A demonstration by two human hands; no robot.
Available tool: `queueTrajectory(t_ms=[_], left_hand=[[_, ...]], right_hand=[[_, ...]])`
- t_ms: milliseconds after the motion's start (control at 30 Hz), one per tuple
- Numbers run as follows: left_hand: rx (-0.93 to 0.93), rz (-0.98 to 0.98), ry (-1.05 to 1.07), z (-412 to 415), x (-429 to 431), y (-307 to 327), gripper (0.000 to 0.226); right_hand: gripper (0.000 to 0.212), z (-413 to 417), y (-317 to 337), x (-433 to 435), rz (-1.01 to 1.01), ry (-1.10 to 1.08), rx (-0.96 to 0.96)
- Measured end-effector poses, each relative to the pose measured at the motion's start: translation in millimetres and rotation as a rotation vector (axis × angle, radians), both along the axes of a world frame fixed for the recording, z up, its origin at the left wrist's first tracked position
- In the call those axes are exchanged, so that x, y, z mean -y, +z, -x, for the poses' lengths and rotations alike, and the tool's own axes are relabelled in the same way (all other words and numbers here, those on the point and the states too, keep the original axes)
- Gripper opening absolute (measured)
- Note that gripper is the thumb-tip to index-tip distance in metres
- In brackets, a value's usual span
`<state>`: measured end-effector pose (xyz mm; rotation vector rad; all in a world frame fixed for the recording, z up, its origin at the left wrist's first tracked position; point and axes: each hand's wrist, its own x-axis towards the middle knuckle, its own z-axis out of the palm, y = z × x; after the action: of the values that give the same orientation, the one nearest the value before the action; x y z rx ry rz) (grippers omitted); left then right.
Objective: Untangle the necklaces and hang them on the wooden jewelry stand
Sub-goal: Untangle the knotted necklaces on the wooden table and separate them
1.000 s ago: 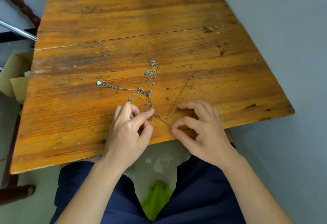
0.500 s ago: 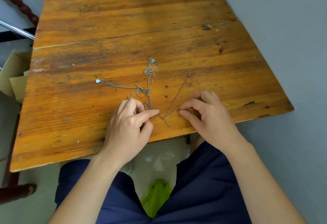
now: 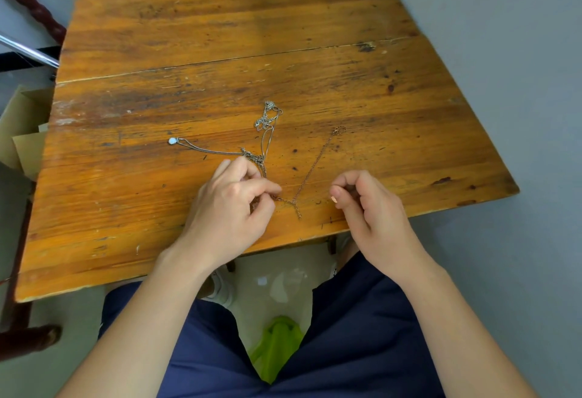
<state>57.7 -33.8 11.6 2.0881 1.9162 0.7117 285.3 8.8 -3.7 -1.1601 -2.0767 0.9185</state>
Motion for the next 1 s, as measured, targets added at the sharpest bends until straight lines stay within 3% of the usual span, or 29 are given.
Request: queueTrajectory(t_ms=[233, 333, 600, 1000], left_hand=[[-0.215, -0.005, -0.442, -0.4, -51.0, 10.2, 0.019], [-0.239, -0.008, -0.518, 0.1, -65.3, 12.1, 0.014], [-0.191, -0.046, -0.417, -12.5, -103.1, 4.1, 0.013], [-0.026, 0.049, -0.296, -28.8, -127.0, 2.5, 0.017]], right_hand=[[0.006, -3.7, -0.1, 1.5, 0.022, -0.014, -0.041], [0.007, -5.5, -0.1, 1.0, 0.023, -0.024, -0.061], [0.007, -4.2, -2.3, 3.6, 0.023, -0.005, -0.076], [0.017, 5.5, -5.6, 3.2, -0.112, 0.014, 0.083]])
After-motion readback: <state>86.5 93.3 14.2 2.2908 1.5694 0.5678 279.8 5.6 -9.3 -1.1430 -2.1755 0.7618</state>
